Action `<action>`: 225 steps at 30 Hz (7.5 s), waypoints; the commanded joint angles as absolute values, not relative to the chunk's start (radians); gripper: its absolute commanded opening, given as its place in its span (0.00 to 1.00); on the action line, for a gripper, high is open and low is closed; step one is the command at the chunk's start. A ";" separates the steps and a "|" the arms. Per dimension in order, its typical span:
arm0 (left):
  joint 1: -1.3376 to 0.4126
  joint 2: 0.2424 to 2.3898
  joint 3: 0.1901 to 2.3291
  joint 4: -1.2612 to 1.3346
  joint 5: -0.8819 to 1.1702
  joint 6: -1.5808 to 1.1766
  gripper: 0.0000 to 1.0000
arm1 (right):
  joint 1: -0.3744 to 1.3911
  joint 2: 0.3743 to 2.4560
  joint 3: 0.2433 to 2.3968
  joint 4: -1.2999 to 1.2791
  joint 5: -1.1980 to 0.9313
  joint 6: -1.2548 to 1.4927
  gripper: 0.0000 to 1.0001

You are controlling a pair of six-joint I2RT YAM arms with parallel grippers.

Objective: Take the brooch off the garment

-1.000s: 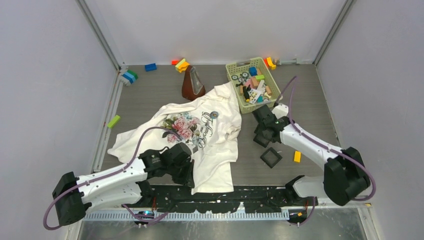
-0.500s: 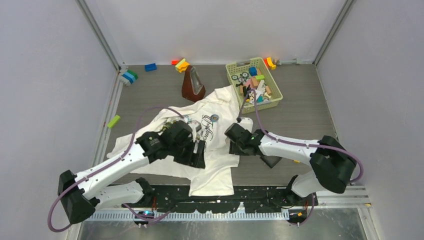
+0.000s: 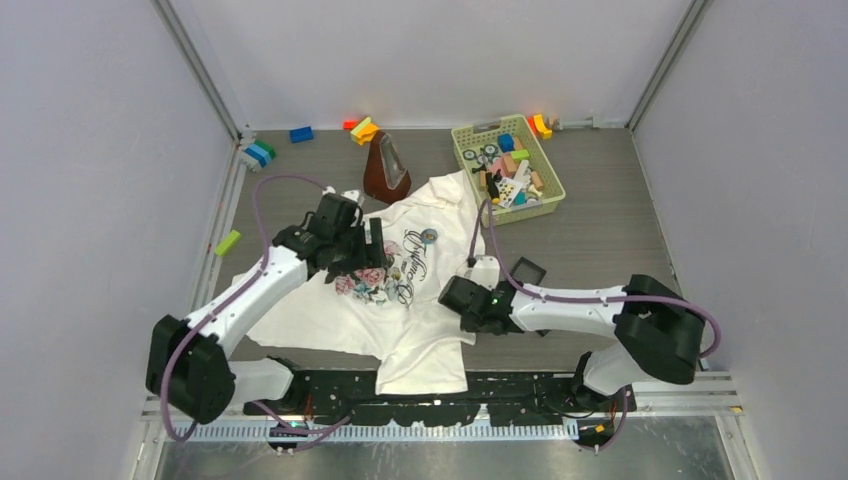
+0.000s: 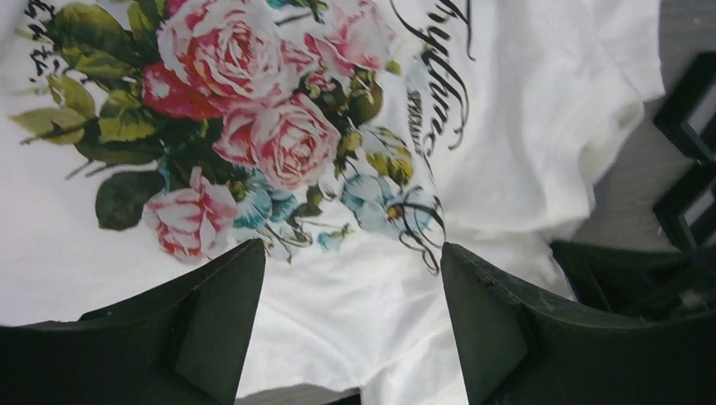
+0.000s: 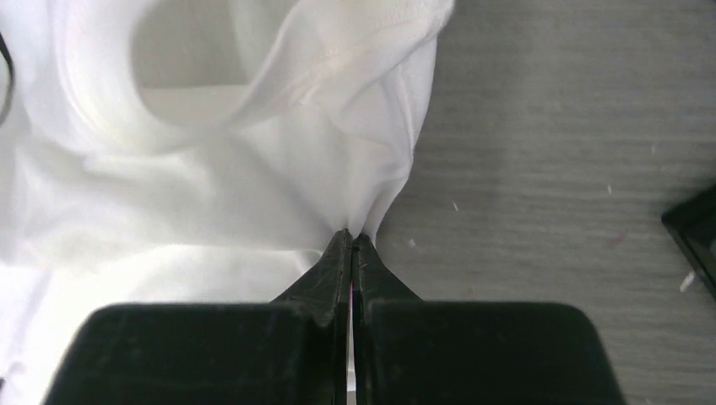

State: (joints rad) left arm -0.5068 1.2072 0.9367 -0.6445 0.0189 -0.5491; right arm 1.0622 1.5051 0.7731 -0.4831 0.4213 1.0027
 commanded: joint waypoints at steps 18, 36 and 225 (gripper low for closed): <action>-0.291 1.772 1.197 -0.482 -0.125 -0.374 0.80 | 1.075 0.982 0.767 -0.792 0.570 1.008 0.67; -0.083 1.612 0.880 -0.237 0.052 -0.466 0.00 | 0.515 1.709 1.099 -0.413 0.186 0.714 0.57; -0.503 1.768 1.187 -0.295 0.405 -0.466 0.27 | 0.575 1.483 1.186 -0.545 0.032 0.559 0.03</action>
State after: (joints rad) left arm -0.5167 1.8141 1.2060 -0.3290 0.4164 -0.4671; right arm 0.5743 1.4807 1.1767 -0.5701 0.0410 0.5591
